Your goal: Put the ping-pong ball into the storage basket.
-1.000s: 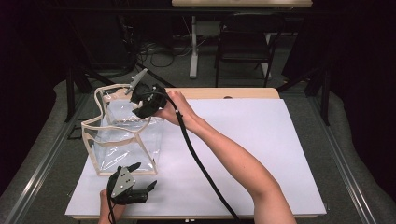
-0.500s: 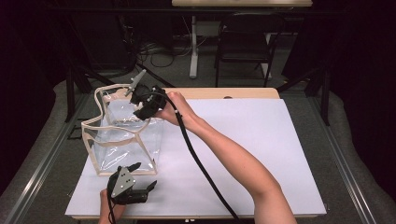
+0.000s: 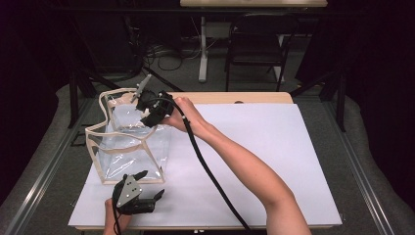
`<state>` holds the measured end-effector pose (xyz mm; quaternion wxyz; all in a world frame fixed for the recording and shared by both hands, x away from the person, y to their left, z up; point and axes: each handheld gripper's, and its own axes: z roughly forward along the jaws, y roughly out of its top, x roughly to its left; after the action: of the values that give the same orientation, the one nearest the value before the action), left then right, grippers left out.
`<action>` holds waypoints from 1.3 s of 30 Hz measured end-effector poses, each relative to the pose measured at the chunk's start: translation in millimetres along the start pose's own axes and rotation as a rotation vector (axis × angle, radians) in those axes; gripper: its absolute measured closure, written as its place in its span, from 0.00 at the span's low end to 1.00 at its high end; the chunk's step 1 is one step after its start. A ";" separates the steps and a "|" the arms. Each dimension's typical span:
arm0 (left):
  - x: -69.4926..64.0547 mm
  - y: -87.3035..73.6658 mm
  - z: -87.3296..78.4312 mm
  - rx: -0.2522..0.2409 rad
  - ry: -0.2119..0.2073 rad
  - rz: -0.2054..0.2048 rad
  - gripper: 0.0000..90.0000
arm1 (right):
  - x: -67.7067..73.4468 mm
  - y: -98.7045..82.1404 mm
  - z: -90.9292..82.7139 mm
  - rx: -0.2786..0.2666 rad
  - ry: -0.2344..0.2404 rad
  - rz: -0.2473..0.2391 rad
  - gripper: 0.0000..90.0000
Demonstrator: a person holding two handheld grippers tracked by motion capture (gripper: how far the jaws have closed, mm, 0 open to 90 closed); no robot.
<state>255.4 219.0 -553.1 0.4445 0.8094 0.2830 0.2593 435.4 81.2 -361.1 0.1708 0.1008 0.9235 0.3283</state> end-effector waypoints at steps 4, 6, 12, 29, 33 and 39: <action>0.1 0.0 0.2 0.001 -0.001 0.000 0.18 | -0.6 -0.4 0.6 0.004 0.000 0.002 0.56; 0.0 0.0 0.2 0.002 -0.001 0.000 0.18 | -0.7 -0.5 0.8 0.006 0.001 0.001 0.56; 0.0 0.0 0.2 0.003 -0.002 0.001 0.18 | -0.2 -0.5 1.8 0.005 0.007 0.004 0.51; 0.0 -0.1 -0.1 0.002 0.000 0.000 0.18 | -14.5 -20.2 -30.5 -0.149 0.013 0.100 0.12; -0.5 -0.5 -0.6 0.003 0.000 0.000 0.18 | -18.7 -28.7 -37.4 -0.173 0.016 0.118 0.09; -1.1 0.2 0.0 0.007 0.001 0.002 0.18 | -23.1 -41.4 -42.6 -0.180 0.006 0.137 0.07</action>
<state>254.7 218.2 -553.1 0.4415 0.8110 0.2832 0.2592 437.4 18.4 -351.0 0.1536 0.1470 0.8817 0.4213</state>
